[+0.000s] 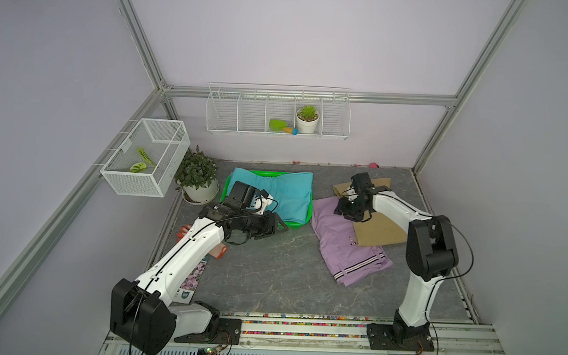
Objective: Put the folded long pants in the basket
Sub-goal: Adjust the long pant at the center of the board.
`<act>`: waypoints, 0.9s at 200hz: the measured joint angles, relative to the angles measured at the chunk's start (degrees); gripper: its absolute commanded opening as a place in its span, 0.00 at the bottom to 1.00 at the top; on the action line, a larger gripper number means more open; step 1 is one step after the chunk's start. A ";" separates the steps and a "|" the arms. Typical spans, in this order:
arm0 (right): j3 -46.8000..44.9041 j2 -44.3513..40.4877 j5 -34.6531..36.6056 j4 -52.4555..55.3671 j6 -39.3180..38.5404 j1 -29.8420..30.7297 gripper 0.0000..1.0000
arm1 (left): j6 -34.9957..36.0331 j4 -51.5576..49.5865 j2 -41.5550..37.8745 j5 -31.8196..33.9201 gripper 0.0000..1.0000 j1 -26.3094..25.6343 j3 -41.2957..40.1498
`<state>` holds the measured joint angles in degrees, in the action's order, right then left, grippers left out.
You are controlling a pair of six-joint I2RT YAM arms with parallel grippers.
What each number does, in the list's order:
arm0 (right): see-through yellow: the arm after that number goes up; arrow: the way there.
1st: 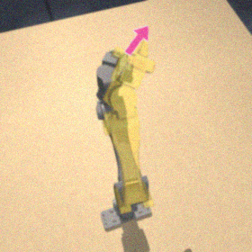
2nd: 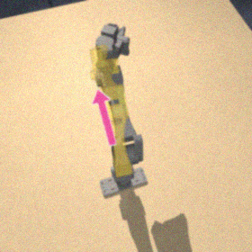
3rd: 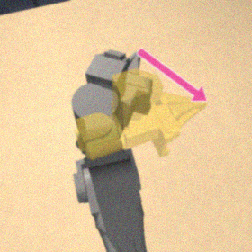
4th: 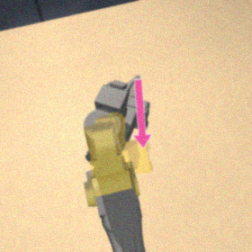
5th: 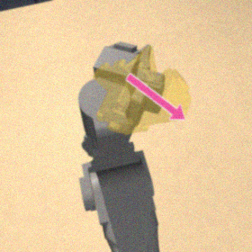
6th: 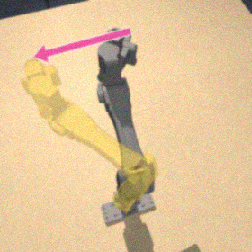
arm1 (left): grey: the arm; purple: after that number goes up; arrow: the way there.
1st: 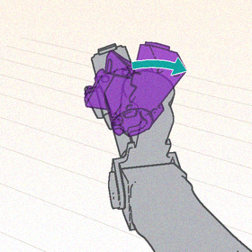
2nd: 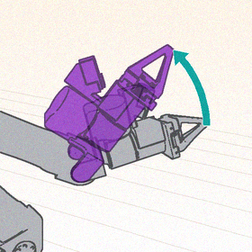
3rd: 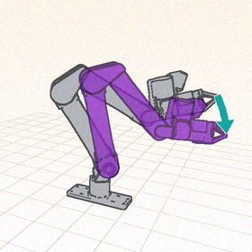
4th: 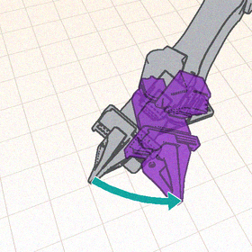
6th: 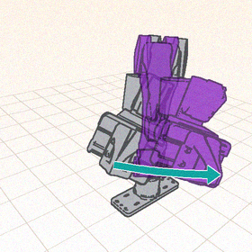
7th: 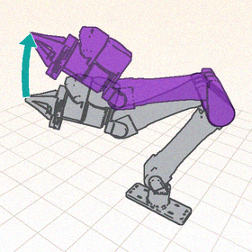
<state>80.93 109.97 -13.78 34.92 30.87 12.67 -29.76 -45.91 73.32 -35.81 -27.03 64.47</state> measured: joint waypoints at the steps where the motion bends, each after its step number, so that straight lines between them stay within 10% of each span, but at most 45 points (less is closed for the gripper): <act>1: -0.20 -0.11 0.00 0.04 -0.15 -0.39 0.55 | -0.09 0.00 -0.07 0.00 0.56 -0.11 0.00; 101: -2.27 -1.97 11.82 6.43 -7.54 -13.38 0.59 | -3.04 -0.26 -3.04 1.51 0.57 -6.43 -1.92; 180: -19.43 -24.24 4.83 6.25 -7.32 -14.29 0.61 | -12.57 10.60 0.70 4.70 0.63 -21.94 -6.36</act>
<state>61.49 85.73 -8.95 41.17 23.55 -1.63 -42.33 -35.31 74.02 -31.11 -48.97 58.11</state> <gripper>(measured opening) 0.607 0.621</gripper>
